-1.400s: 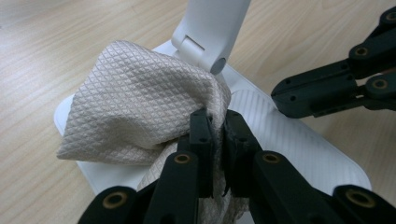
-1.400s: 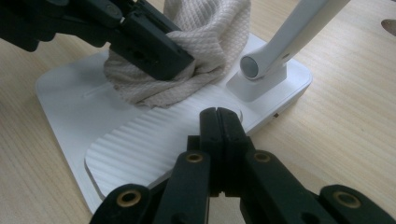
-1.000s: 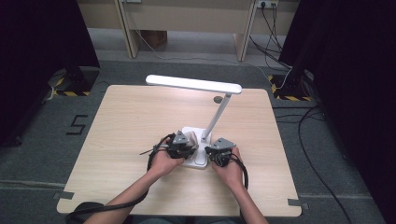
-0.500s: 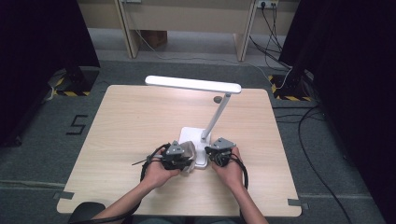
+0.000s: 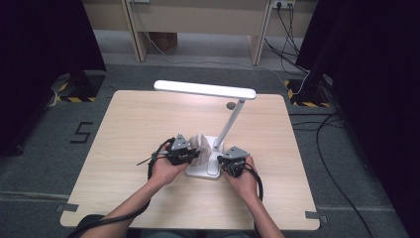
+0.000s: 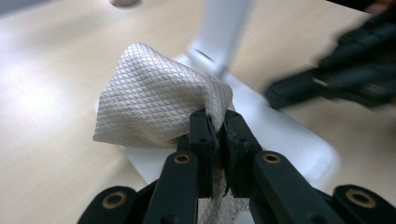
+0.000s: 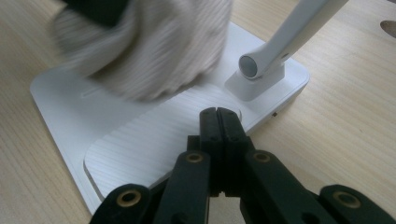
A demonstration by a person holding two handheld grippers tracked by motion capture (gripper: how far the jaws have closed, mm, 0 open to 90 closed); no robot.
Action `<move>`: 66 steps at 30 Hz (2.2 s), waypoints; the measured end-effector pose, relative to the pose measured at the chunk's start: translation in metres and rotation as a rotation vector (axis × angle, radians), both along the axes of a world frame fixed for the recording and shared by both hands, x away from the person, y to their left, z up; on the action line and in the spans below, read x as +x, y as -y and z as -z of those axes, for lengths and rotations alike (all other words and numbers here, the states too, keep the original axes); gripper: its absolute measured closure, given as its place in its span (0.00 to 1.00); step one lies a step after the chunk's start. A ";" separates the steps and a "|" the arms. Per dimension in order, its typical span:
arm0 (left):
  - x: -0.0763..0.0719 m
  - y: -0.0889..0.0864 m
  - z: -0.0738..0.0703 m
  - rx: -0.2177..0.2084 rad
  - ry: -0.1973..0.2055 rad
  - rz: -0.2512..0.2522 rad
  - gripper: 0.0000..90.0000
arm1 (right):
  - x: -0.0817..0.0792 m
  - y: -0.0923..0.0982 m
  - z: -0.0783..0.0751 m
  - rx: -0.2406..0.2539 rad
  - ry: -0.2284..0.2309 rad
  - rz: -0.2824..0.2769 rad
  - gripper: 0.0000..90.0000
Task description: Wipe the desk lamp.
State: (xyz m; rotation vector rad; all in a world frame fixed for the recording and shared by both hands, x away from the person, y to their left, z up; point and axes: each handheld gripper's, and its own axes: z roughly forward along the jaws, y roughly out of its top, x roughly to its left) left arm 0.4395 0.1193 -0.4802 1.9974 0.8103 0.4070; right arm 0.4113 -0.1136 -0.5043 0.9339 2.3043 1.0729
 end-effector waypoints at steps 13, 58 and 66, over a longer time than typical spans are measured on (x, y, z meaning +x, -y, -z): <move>0.055 0.013 0.013 0.100 0.002 -0.061 0.92 | 0.000 0.000 0.000 -0.006 0.003 -0.004 1.00; -0.045 -0.011 0.020 0.063 -0.061 0.025 0.92 | -0.001 -0.001 0.000 -0.021 0.015 -0.009 1.00; -0.059 -0.016 0.020 0.037 -0.088 0.048 0.92 | -0.001 -0.001 0.000 -0.021 0.015 -0.008 1.00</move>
